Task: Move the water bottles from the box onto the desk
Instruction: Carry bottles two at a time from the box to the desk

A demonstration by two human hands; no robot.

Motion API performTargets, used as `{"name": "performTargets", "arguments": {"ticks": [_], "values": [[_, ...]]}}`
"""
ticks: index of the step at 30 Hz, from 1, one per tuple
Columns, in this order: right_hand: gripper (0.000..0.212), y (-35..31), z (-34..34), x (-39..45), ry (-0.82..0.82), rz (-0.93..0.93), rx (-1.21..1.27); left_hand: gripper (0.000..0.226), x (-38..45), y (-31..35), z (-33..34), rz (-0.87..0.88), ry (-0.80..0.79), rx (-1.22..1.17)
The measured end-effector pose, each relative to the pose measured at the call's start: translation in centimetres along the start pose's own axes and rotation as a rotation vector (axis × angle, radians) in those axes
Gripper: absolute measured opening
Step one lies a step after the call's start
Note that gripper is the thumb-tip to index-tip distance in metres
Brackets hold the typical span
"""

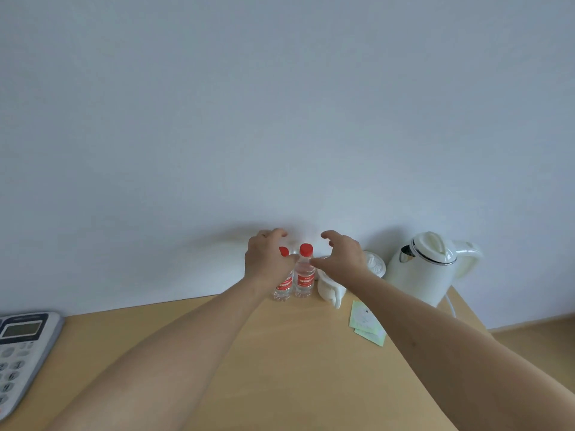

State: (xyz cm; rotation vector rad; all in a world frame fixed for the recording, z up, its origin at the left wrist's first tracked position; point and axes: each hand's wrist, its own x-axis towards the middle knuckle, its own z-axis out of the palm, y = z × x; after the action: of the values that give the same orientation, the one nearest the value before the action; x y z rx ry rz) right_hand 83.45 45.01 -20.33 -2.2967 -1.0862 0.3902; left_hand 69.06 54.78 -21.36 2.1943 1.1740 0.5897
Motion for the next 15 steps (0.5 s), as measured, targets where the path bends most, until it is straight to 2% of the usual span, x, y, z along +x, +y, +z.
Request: {"name": "performTargets", "arguments": {"ticks": [7,15], "values": [[0.075,2.9,-4.4,-7.1,0.123,0.103,-0.156,0.060,-2.5,4.7,1.3,0.245,-0.135,0.099],[0.082,9.8,-10.4,-16.6,0.269,0.381,-0.272,0.065,-8.3,13.8,7.0,0.565,-0.308,0.123]]}}
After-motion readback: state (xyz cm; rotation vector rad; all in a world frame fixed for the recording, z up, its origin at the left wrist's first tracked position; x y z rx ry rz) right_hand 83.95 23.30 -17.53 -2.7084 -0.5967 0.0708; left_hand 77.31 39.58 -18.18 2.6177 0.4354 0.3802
